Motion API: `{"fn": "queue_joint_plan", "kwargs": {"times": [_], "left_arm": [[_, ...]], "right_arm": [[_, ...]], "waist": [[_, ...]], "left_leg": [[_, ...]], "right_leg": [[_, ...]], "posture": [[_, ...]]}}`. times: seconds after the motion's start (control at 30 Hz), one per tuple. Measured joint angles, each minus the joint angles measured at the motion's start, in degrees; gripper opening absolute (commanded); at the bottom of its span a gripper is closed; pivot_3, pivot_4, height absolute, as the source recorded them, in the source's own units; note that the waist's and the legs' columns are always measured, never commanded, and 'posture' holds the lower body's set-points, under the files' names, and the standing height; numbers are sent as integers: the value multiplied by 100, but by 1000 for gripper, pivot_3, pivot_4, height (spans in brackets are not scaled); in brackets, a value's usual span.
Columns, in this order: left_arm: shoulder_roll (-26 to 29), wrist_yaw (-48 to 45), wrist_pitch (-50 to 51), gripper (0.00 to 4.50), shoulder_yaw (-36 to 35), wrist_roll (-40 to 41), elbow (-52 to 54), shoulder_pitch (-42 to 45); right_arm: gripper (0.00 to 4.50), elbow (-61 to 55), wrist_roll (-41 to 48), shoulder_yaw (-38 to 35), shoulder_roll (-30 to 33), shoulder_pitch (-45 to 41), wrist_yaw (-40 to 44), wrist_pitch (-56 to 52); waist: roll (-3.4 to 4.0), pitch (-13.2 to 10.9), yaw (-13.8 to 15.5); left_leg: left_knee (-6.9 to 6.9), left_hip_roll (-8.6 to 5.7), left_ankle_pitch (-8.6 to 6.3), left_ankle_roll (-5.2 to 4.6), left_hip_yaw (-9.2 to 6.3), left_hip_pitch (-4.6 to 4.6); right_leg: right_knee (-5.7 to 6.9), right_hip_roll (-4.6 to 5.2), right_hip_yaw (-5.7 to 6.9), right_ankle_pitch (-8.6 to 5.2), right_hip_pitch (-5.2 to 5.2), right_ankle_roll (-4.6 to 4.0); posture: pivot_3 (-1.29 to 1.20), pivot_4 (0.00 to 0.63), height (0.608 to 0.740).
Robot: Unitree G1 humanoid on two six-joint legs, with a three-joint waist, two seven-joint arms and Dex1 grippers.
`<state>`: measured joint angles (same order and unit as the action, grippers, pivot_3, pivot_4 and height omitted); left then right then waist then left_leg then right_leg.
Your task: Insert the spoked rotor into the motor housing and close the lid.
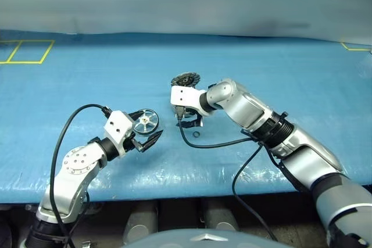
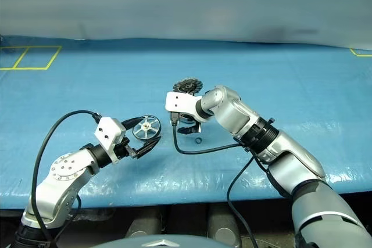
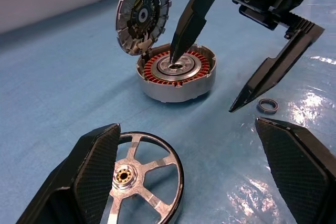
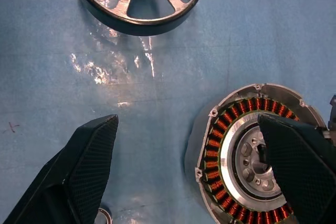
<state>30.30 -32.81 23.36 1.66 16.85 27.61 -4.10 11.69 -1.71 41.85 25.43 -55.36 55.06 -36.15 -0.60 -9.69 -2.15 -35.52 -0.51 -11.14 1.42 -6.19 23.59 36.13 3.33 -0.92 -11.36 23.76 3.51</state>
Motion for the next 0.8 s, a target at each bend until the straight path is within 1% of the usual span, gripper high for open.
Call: {"fn": "queue_joint_plan", "kwargs": {"times": [0.1,0.33,0.57,0.67,0.73,0.77,0.8], "left_arm": [[-35,1,-31,4472,0,-32,0,-41],[-108,12,-82,4472,-3,-45,0,-109],[-109,12,-136,4472,-2,-51,-1,-90],[-118,13,-146,4500,5,-55,-20,-49],[-128,12,-152,4500,14,-58,-45,-20],[-136,12,-156,4500,16,-58,-46,-17],[-142,10,-161,4500,17,-60,-47,-16]], "right_arm": [[4500,480,-189,-20,-132,-128,28,155],[4500,1131,-459,-144,-269,-188,152,375],[4500,1304,-637,-189,-353,-166,374,442],[3914,1300,-700,-202,-423,-108,381,448],[3281,1282,-743,-252,-467,-81,369,451],[2869,1276,-769,-287,-467,-65,368,447],[2551,1267,-794,-319,-468,-52,365,441]], "waist": [[0,0,-3],[4,-2,-8],[6,-4,-10],[7,-4,-10],[7,-4,-10],[6,-4,-10],[6,-4,-8]], "left_leg": [[0,0,0,0,-1,-1],[0,0,1,1,0,-2],[-2,0,1,2,-1,-6],[-5,0,1,2,-1,-9],[-9,0,2,3,-1,-10],[-9,0,2,3,-1,-11],[-10,0,2,3,-1,-12]], "right_leg": [[3,-1,0,0,1,-1],[10,-1,-1,1,2,0],[24,-2,-1,0,3,-2],[32,-2,-1,-1,2,-4],[38,-2,-1,-2,2,-5],[40,-2,-1,-3,1,-6],[43,-2,-1,-5,1,-8]], "posture": [[0,150,740],[0,150,740],[0,150,740],[0,150,740],[0,150,740],[0,150,740],[0,150,740]]}}
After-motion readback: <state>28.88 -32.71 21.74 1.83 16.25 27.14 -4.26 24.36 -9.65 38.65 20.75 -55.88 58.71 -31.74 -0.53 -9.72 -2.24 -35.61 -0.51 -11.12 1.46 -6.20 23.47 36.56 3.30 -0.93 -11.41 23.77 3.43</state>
